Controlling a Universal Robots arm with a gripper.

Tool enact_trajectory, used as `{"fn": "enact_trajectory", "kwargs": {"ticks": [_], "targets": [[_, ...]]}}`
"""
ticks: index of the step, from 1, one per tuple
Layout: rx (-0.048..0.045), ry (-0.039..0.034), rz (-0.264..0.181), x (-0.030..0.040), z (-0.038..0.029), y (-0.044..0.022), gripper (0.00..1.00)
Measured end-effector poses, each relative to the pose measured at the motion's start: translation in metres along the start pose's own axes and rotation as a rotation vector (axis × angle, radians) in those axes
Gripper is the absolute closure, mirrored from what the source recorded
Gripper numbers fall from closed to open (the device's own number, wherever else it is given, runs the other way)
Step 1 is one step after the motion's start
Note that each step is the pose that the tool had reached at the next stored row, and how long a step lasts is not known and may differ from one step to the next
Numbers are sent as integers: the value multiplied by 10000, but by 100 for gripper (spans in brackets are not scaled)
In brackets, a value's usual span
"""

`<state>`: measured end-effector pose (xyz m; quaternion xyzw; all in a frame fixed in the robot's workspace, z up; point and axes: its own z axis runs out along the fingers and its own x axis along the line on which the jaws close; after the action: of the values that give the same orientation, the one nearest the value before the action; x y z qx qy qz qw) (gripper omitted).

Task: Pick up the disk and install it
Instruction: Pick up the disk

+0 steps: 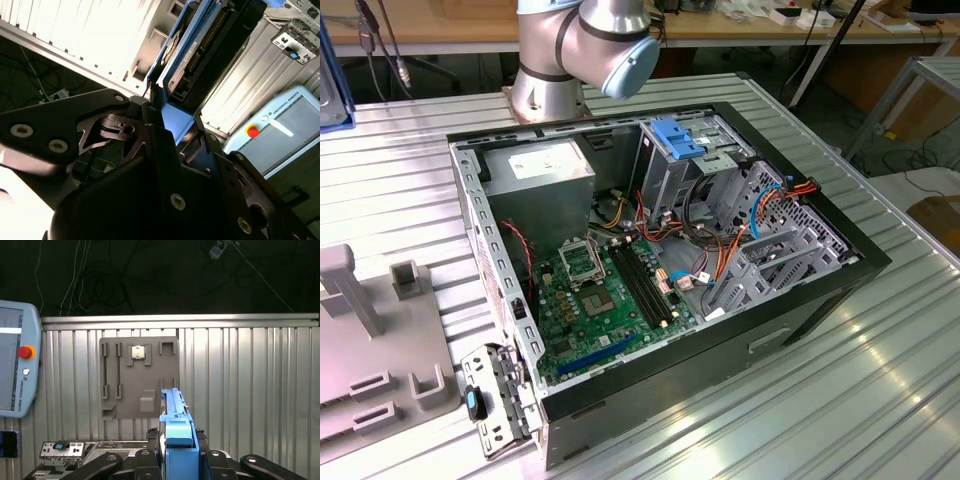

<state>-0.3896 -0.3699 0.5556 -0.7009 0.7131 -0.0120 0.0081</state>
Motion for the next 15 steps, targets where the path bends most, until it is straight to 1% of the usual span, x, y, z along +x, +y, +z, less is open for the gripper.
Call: {"fn": "enact_trajectory", "kwargs": {"ticks": [6,9,15], "targets": [[-1,0,0,-3,5,-168,63],[-2,0,0,-5,8,-293,63],[-2,-3,1,-8,13,-458,63]]}}
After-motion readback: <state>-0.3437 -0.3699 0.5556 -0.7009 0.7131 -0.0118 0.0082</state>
